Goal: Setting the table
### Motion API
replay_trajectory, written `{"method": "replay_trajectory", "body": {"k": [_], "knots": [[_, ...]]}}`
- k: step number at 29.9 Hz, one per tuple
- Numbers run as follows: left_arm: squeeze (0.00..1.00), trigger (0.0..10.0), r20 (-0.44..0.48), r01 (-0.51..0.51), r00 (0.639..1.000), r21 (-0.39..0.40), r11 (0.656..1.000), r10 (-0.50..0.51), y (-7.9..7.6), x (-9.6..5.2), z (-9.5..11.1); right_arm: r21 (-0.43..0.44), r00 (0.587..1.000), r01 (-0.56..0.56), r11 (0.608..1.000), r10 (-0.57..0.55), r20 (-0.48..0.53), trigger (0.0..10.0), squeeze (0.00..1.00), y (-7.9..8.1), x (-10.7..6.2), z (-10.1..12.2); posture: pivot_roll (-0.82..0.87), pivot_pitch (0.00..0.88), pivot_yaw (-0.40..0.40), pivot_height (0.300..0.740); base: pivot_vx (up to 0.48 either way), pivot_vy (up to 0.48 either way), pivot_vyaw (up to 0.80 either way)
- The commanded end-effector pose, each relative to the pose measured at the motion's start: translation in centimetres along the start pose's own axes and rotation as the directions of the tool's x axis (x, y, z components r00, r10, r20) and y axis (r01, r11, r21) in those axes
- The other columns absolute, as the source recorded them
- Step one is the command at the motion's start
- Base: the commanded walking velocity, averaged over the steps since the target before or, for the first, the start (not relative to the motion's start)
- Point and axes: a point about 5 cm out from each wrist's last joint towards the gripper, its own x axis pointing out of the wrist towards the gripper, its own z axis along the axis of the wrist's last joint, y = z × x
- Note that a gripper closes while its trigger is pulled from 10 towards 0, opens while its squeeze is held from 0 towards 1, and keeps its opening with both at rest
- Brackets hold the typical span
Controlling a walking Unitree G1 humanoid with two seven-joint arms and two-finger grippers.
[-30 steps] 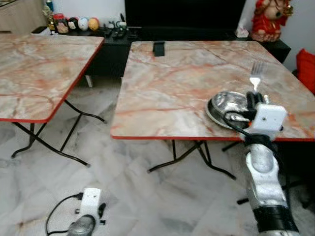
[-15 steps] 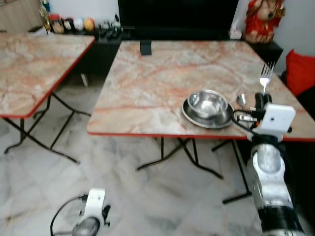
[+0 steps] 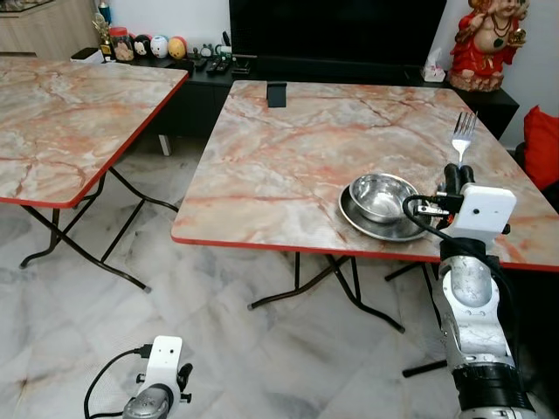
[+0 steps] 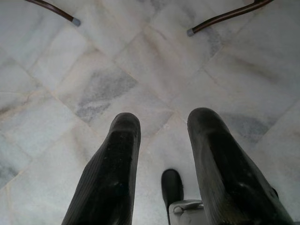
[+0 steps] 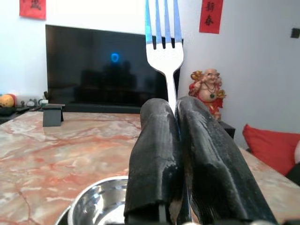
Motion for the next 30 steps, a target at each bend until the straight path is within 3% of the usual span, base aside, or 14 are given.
{"method": "replay_trajectory", "body": {"k": [1, 10, 16, 30], "knots": [[0.00, 10.0, -0.025, 0.008, 1.000, 0.005, 1.000, -0.008, 0.05, -0.12, -0.54, 0.007, 1.000, 0.007, 1.000, -0.007, 0.016, 10.0, 0.00, -0.02, 0.04, 0.31, 0.05, 0.000, -0.014, 0.740, 0.319, 0.000, 0.00], [0.00, 10.0, -0.027, 0.020, 0.999, 0.035, 0.999, -0.019, 0.41, -0.18, -0.61, 0.017, 0.999, 0.020, 1.000, -0.020, 0.043, 10.0, 0.00, 0.03, 0.54, 0.98, 0.02, 0.000, 0.012, 0.740, 0.319, 0.000, 0.00], [0.00, 10.0, -0.025, 0.035, 0.999, 0.035, 0.999, -0.034, -0.21, -0.11, -0.53, 0.013, 0.999, 0.031, 0.999, -0.031, 0.034, 10.0, 0.00, -0.27, 0.06, 0.63, 0.02, 0.000, 0.010, 0.740, 0.306, 0.000, 0.00], [0.00, 10.0, -0.018, 0.025, 1.000, 0.028, 0.999, -0.024, 0.03, 0.00, -0.15, 0.002, 0.999, 0.039, 0.999, -0.039, 0.034, 10.0, 0.00, -0.66, 0.43, 0.82, 0.02, 0.000, 0.007, 0.740, 0.000, 0.000, 0.00]]}}
